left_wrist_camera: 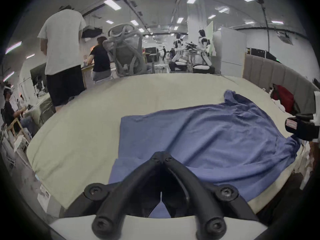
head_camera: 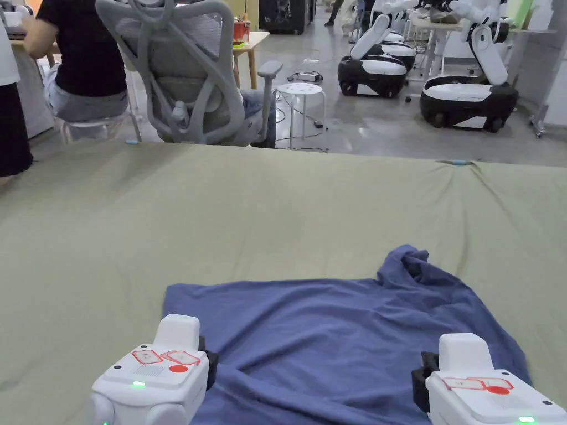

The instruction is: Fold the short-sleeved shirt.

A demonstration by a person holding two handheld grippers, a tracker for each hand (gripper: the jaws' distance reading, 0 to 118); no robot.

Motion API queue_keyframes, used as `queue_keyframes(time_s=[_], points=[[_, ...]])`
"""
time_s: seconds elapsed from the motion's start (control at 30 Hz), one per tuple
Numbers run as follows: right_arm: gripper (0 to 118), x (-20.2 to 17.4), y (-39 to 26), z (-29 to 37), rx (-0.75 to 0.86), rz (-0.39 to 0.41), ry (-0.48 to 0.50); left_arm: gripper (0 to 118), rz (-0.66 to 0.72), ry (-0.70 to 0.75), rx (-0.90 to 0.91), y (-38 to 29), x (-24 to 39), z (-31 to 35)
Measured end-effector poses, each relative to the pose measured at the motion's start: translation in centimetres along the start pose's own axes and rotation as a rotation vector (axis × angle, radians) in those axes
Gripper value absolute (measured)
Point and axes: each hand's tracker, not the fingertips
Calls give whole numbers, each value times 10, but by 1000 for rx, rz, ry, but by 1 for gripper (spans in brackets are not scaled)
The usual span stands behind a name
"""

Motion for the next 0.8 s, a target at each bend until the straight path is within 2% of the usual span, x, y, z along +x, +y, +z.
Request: queue_keyframes(time_s=[0.13,0.27,0.3,0.33,0.4,0.43,0.47,0.5,0.63,0.7,0.73,0.77,0.8], points=[[0,-2,9,-25,-14,16,15,0,-8,80,-51,40,-34,-60],[0,5,15,-53,-41,14,18,0,-4,100,-116,74,-66,-134],[0,8,16,-60,-46,14,17,7,2,112,-129,79,-71,-153],[0,11,17,-65,-54,11,19,29,-2,126,-136,84,-74,-169],[0,18,19,-76,-65,6,14,105,-31,170,-154,91,-78,-198],[0,22,21,-81,-68,2,11,114,-45,190,-175,92,-79,-214],[0,27,23,-85,-70,-3,8,110,-52,212,-194,90,-75,-220],[0,31,26,-89,-72,-7,4,95,-54,206,-198,90,-75,-229],[0,60,42,-111,-77,-4,-40,85,-41,163,-287,76,-66,-249],[0,83,52,-135,-81,-9,-103,83,-18,172,-267,78,-66,-241],[0,94,57,-150,-108,-20,-124,74,-24,120,-265,82,-60,-229],[0,107,62,-167,-117,-37,-131,49,-48,65,-263,84,-53,-222],[0,118,70,-183,-111,-42,-128,11,-113,95,-246,85,-43,-215]])
